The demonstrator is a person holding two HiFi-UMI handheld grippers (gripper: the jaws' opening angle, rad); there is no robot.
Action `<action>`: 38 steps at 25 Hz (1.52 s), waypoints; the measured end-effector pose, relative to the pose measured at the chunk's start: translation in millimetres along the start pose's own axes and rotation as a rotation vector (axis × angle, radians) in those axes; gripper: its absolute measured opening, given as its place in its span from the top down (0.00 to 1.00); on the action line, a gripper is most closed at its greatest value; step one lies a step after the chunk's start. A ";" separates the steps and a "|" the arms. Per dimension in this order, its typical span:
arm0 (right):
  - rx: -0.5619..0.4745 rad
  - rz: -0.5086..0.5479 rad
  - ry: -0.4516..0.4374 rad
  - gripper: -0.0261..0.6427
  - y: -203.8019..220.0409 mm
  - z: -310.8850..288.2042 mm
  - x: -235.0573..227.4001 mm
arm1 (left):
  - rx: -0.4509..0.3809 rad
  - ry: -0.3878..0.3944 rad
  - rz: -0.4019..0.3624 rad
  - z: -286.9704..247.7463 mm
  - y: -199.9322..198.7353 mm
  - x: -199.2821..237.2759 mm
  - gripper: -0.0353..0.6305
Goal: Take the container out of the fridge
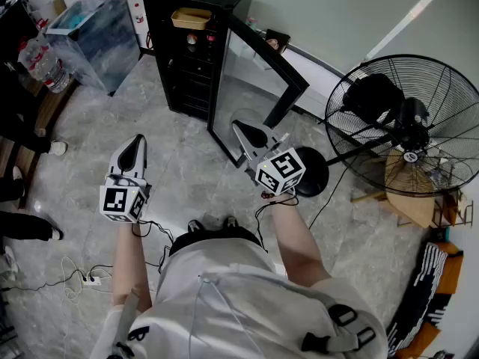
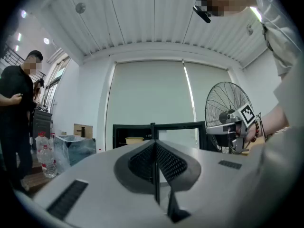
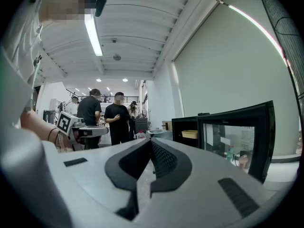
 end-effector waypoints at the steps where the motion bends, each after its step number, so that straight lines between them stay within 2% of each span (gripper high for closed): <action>1: -0.001 0.000 -0.003 0.94 -0.1 -0.2 -0.9 | 0.000 -0.002 -0.001 -0.3 0.3 -0.6 0.94; 14: 0.005 -0.027 -0.068 0.94 3.2 -2.5 -1.7 | 0.007 -0.007 0.000 -4.7 3.5 -7.2 0.94; 24: 0.012 -0.067 -0.030 0.94 10.8 3.7 -0.1 | 0.021 -0.016 -0.004 5.1 8.7 0.8 0.94; 31: 0.038 -0.053 0.000 0.94 9.5 -4.5 5.6 | -0.011 -0.015 0.013 6.0 2.4 27.8 0.94; 38: 0.044 -0.065 -0.001 0.94 21.7 -23.1 7.5 | -0.015 -0.003 0.032 -1.8 13.9 47.3 0.94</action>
Point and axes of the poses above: the fingertips, and each gripper's own axes: z backward along the fingers, x to its left, y out of its underside, the point moved 5 cm from there along z, backward along the fingers, and after that the axes turned 9 degrees about -x, right-handed, at the moved point
